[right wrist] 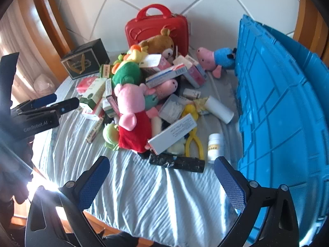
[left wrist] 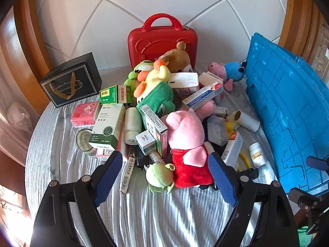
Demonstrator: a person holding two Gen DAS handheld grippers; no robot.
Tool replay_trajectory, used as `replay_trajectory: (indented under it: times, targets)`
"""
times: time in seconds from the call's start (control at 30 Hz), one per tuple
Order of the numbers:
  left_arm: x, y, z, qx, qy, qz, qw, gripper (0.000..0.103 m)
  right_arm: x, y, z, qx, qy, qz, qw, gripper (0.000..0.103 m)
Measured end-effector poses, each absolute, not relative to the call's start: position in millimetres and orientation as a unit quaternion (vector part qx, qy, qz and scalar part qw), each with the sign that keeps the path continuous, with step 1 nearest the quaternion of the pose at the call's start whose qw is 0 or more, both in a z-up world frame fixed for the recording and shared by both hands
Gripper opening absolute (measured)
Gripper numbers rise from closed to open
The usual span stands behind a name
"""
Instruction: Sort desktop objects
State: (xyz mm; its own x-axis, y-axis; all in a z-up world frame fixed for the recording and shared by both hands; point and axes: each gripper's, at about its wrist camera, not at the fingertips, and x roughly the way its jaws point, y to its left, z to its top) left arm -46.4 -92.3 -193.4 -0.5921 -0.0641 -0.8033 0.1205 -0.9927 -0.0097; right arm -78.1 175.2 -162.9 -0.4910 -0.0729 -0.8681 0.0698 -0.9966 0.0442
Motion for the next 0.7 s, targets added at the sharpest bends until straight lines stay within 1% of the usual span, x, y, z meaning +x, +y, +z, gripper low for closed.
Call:
replay_trajectory:
  times: [0.07, 0.3, 0.5, 0.53, 0.57, 0.6, 0.7]
  targets:
    - [-58, -98, -207, 0.453, 0.030, -0.889, 0.058, 0.085, -88, 176, -188, 0.519, -0.007, -0.854, 0.030, 0.103]
    - [-111, -118, -247, 0.472, 0.038, -0.877, 0.081, 0.085, -123, 182, -240, 0.544, -0.033, -0.838, -0.002, 0.103]
    - [-153, -135, -271, 0.486, 0.074, -0.865, 0.102, 0.085, -141, 176, -254, 0.550, -0.038, -0.835, -0.011, 0.103]
    - [-159, -137, -275, 0.488, 0.078, -0.863, 0.109, 0.084, -143, 176, -256, 0.551, -0.038, -0.834, -0.012, 0.103]
    - [-164, -140, -278, 0.491, 0.082, -0.860, 0.113, 0.077, -144, 176, -258, 0.553, -0.038, -0.832, -0.014, 0.103]
    - [-169, -142, -281, 0.495, 0.086, -0.857, 0.117, 0.074, -145, 177, -259, 0.554, -0.038, -0.831, -0.017, 0.103]
    - [-182, -144, -294, 0.512, 0.075, -0.846, 0.130, 0.058, -150, 183, -266, 0.557, -0.040, -0.829, -0.029, 0.103]
